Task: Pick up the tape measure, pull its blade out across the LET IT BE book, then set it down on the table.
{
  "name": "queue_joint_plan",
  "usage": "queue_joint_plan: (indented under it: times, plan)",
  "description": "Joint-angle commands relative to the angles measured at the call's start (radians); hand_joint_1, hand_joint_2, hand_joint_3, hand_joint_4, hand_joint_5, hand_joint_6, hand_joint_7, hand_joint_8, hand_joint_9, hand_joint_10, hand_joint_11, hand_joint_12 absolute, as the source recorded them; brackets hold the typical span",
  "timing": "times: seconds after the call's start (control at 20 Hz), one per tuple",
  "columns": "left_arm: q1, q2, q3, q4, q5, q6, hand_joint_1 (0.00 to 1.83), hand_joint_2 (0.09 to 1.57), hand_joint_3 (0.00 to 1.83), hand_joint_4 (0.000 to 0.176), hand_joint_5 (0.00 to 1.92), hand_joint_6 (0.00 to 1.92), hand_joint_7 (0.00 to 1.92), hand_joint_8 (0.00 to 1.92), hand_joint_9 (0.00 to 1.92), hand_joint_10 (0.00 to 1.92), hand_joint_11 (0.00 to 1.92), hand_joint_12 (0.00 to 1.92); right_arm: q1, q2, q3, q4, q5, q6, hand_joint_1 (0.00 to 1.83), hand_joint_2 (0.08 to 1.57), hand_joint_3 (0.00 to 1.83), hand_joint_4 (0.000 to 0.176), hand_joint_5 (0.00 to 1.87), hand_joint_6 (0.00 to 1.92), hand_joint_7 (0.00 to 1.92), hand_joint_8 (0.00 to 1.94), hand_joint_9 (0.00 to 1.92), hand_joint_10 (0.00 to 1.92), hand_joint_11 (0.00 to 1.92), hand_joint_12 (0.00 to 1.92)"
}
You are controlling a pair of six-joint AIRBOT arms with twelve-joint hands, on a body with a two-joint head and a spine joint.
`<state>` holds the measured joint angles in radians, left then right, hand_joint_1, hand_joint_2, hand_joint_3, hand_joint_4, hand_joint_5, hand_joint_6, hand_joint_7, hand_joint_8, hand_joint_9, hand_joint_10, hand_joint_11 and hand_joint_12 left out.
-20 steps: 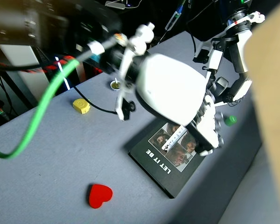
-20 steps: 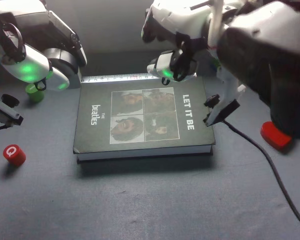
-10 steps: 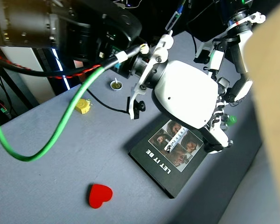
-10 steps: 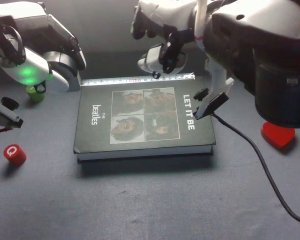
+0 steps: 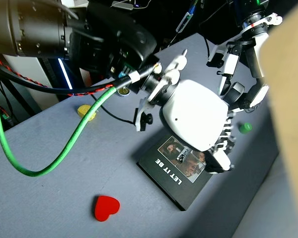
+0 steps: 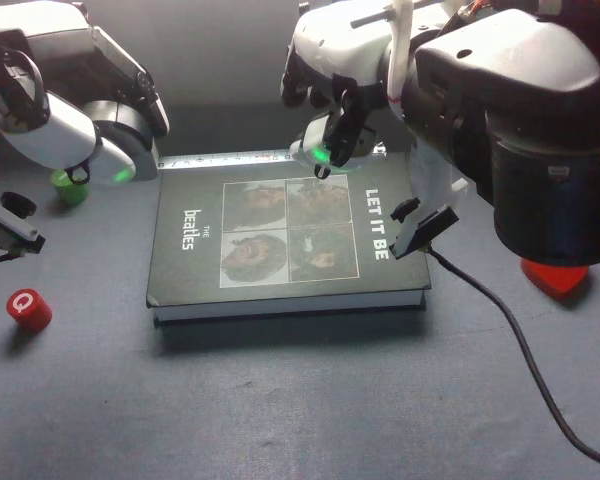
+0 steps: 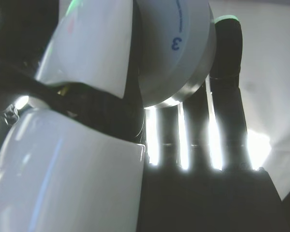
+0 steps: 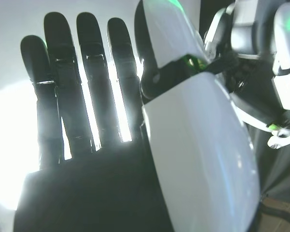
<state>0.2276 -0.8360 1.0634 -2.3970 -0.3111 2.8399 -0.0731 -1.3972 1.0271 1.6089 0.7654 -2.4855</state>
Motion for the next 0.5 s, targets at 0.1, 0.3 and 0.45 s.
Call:
queue_joint_plan:
  times: [0.1,0.3,0.45]
  plan:
    - [-0.011,0.000,0.003,0.017,0.070,-0.015,1.37,1.14,0.00,0.000,0.92,0.89,0.93,1.14,0.82,1.38,0.73,1.37,0.004,0.006,0.003,-0.065,0.011,0.003,1.01,1.13,0.00,0.000,0.74,0.00,0.85,0.01,0.85,0.03,0.40,1.05]
    - [-0.011,0.000,0.004,0.017,0.070,-0.021,1.37,1.14,0.00,0.000,0.92,0.90,0.94,1.11,0.81,1.39,0.73,1.37,0.000,0.022,0.006,-0.061,-0.031,-0.007,1.01,1.13,0.00,0.000,0.73,0.00,0.85,0.01,0.85,0.03,0.43,1.07]
    - [-0.009,0.000,0.004,0.017,0.070,-0.040,1.37,1.14,0.00,0.000,0.93,0.91,0.93,1.11,0.82,1.38,0.73,1.38,0.025,0.042,0.009,0.014,-0.076,-0.033,1.01,1.13,0.00,0.000,0.73,0.00,0.85,0.01,0.85,0.03,0.42,1.06]
